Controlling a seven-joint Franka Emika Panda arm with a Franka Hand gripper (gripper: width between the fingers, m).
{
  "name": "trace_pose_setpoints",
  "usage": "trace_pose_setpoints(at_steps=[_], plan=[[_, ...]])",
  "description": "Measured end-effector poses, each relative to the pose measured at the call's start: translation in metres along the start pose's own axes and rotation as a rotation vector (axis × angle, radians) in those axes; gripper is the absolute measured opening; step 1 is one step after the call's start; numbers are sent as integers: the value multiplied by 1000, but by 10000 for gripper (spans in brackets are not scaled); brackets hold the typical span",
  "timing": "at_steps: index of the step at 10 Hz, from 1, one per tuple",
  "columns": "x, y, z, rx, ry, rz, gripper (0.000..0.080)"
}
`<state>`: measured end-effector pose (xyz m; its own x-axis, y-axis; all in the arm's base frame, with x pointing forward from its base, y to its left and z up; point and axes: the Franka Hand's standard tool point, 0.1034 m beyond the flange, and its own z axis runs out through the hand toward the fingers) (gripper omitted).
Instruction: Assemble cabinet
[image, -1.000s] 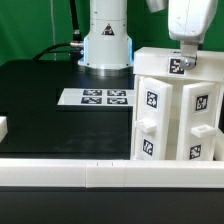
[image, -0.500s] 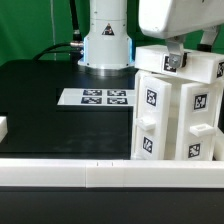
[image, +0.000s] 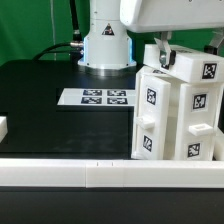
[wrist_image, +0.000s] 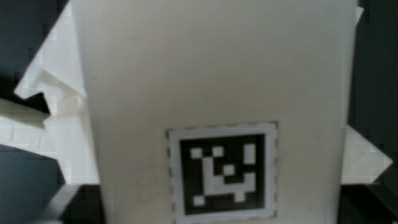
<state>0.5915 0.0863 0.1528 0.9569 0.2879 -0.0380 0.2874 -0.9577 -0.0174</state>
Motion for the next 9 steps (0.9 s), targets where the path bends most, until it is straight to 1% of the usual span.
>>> trace_pose_setpoints(at_steps=[3, 4, 6, 7, 9], plan=[[1, 1, -1, -1, 5, 228, 563], [1, 2, -1, 0, 8, 370, 563], [1, 3, -2, 0, 9, 474, 563], [2, 3, -2, 0, 12, 568, 563], [6, 4, -3, 8, 55, 808, 563]])
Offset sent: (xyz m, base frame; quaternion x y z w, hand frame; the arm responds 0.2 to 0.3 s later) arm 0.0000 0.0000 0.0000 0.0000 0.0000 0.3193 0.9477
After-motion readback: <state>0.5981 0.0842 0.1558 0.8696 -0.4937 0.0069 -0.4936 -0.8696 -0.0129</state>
